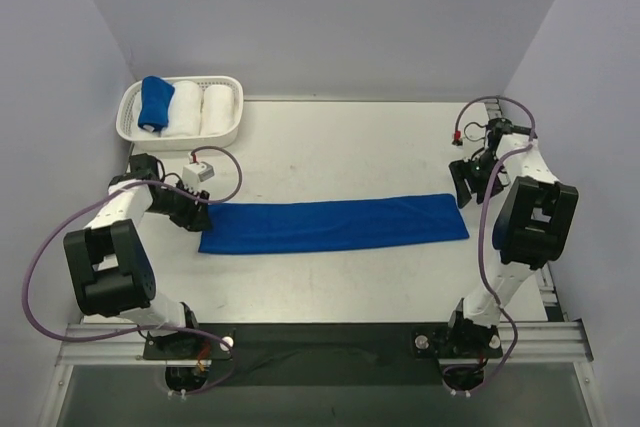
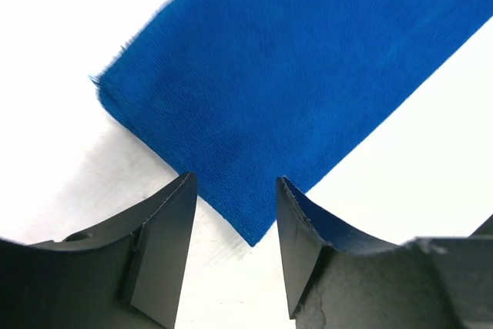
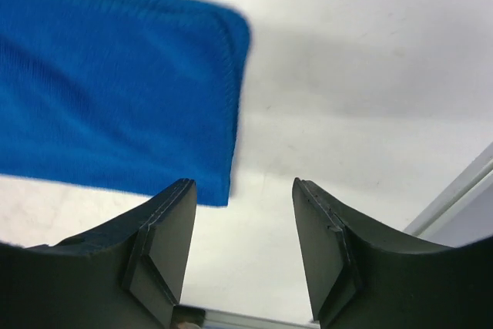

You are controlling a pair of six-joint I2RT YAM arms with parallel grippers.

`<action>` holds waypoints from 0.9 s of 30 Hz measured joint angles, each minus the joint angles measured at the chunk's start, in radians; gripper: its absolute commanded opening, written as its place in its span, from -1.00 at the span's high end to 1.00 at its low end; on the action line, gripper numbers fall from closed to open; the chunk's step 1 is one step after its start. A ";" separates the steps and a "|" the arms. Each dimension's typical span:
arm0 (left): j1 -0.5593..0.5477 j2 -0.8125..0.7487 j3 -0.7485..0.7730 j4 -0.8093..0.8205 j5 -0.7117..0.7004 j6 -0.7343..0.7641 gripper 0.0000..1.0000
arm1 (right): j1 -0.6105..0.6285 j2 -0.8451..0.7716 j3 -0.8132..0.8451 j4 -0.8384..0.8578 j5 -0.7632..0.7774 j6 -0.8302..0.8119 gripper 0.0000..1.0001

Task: Roll the towels
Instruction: Fold the towel

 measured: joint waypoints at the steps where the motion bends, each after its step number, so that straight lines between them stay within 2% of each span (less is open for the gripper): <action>1: 0.000 -0.012 0.008 0.004 0.008 -0.007 -0.14 | -0.005 0.015 0.020 0.005 0.000 0.033 -0.06; 11: 0.000 -0.045 0.019 0.023 0.031 -0.045 -0.17 | -0.010 0.186 0.060 0.003 0.002 0.220 -0.06; 15: 0.000 -0.045 0.019 0.029 0.032 -0.049 -0.17 | 0.003 0.203 0.059 -0.004 0.016 0.241 0.03; 16: 0.000 -0.045 0.019 0.031 0.032 -0.050 -0.17 | 0.007 0.203 0.059 -0.004 0.022 0.246 0.09; 23: 0.000 -0.045 0.019 0.047 0.033 -0.070 -0.17 | 0.037 0.217 0.065 -0.029 0.023 0.257 1.00; 27: 0.000 -0.045 0.019 0.055 0.033 -0.074 -0.18 | 0.036 0.234 0.093 -0.055 0.023 0.257 1.00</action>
